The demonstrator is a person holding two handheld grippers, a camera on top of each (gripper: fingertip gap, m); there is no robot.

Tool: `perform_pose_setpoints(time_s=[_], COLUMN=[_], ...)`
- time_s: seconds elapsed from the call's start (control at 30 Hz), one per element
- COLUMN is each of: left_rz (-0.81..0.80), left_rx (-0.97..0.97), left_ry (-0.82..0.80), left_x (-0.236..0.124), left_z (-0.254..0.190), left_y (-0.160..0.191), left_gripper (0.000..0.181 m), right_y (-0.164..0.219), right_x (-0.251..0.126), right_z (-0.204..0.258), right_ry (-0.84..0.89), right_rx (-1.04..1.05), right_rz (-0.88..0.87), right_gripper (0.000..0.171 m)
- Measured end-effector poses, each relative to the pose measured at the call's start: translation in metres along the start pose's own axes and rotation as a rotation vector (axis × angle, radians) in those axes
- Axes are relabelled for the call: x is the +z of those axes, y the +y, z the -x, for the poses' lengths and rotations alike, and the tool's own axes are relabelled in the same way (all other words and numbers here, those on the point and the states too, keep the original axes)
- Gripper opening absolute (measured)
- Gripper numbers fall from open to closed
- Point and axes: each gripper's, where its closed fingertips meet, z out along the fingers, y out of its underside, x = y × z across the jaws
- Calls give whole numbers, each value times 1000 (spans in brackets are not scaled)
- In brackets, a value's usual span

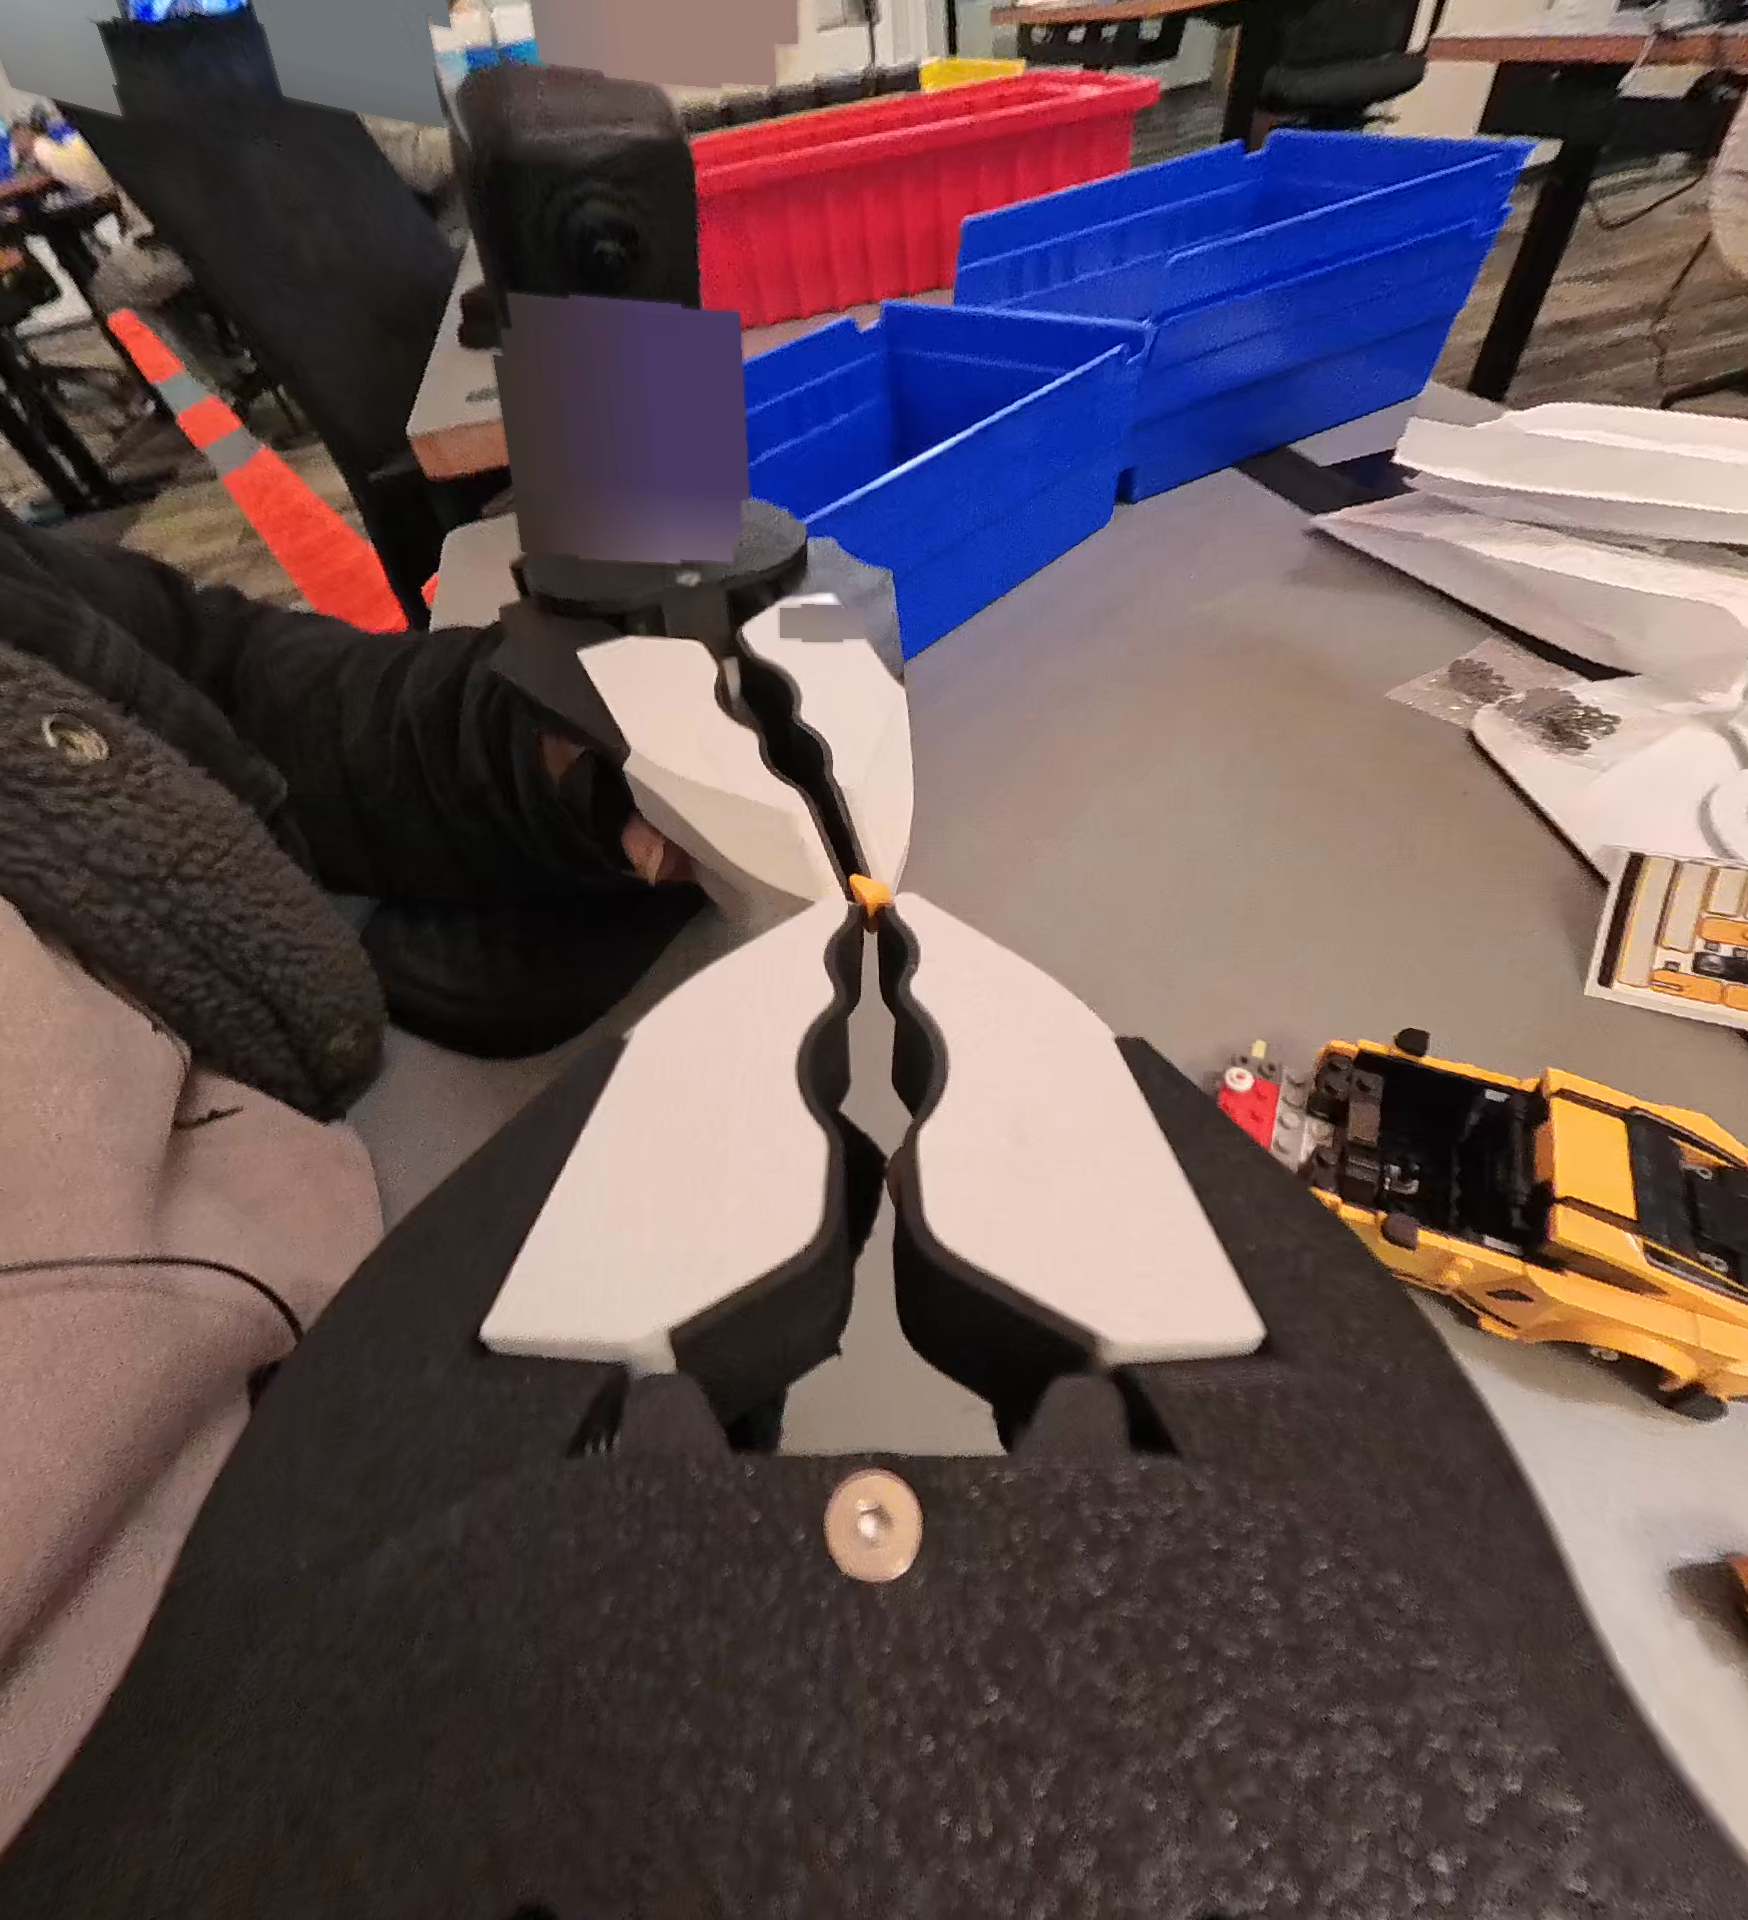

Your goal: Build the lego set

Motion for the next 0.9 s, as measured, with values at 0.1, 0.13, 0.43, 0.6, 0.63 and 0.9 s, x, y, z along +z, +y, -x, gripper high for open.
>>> perform_pose_setpoints(time_s=[0.1, 0.13, 0.43, 0.6, 0.63, 0.9], left_rz=[50, 62, 171, 376, 428, 637], left_rx=[25, 26, 3, 37, 44, 101], left_ry=[-2, -1, 16, -32, -34, -35], left_x=[3, 4, 7, 7, 7, 8], left_z=[-1, -1, 4, 17, 18, 18], left_y=[8, 11, 33, 71, 82, 123], left_gripper=[3, 3, 8, 13, 16, 22], right_y=[10, 12, 35, 73, 82, 119], right_x=[-1, -1, -1, -4, -4, 6], right_z=[0, -1, -10, -20, -21, -28], right_ry=[-29, -41, -101, -160, -175, -275], right_rx=[-53, -61, -94, -113, -110, -41], right_rz=[82, 101, 222, 484, 542, 822], right_gripper=[1, 1, 0, 0, 0, 0])
